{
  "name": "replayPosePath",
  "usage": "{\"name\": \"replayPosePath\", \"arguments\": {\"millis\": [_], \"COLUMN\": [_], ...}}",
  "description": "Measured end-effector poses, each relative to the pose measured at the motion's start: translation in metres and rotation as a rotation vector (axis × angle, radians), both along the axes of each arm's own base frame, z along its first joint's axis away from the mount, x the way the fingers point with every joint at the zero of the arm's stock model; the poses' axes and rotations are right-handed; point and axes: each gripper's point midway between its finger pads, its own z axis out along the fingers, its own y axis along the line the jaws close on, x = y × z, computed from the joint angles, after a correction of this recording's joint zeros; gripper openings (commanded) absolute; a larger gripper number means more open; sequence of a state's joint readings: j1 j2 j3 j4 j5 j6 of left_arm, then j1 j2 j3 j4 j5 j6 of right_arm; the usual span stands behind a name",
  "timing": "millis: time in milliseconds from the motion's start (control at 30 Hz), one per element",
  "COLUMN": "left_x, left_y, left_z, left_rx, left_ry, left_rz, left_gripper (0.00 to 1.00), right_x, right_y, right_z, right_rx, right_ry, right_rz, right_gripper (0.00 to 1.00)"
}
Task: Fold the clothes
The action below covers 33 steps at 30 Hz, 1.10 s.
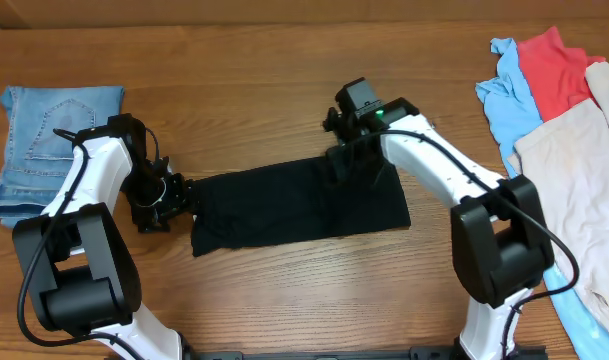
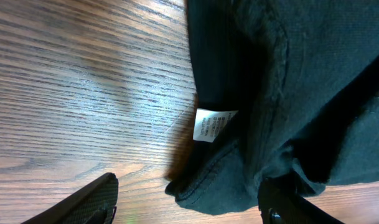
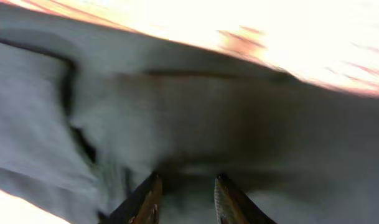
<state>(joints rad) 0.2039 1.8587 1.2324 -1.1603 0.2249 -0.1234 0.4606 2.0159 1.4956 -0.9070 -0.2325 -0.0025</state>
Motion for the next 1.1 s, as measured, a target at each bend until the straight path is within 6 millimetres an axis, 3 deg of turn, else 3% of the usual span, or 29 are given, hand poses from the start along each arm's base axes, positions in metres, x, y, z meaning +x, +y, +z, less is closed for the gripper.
{"name": "replayPosePath", "arguments": {"millis": [200,433,633,767,933,1100], "left_x": [-0.003,-0.004,0.002,0.004,-0.01,-0.026], "left_y": [-0.001,-0.009,-0.031,-0.041,-0.053,-0.059], "left_z": [0.001,0.003,0.011,0.012,-0.002,-0.014], "left_rx": [-0.002,-0.06,-0.214,-0.261,-0.286,-0.292], "left_ry": [0.012,-0.001,-0.079,-0.113,-0.09,-0.052], "left_rz": [0.0,-0.042,-0.142,-0.189,-0.22,-0.216], "left_gripper": [0.75,0.65,0.66,0.66,0.65,0.61], "right_x": [0.006,-0.014,-0.018,-0.023,-0.02,-0.016], "right_y": [0.025,0.011,0.013,0.033,0.061,0.065], "right_z": [0.005,0.008,0.017,0.025,0.03,0.03], "right_rx": [0.096,0.054,0.057,0.067,0.088,0.088], "right_ry": [-0.031,0.076,0.053,-0.015,-0.116,-0.146], "right_rz": [0.035,0.021,0.076,0.195,0.287,0.305], "right_gripper": [0.42,0.42,0.47,0.51,0.53,0.53]}}
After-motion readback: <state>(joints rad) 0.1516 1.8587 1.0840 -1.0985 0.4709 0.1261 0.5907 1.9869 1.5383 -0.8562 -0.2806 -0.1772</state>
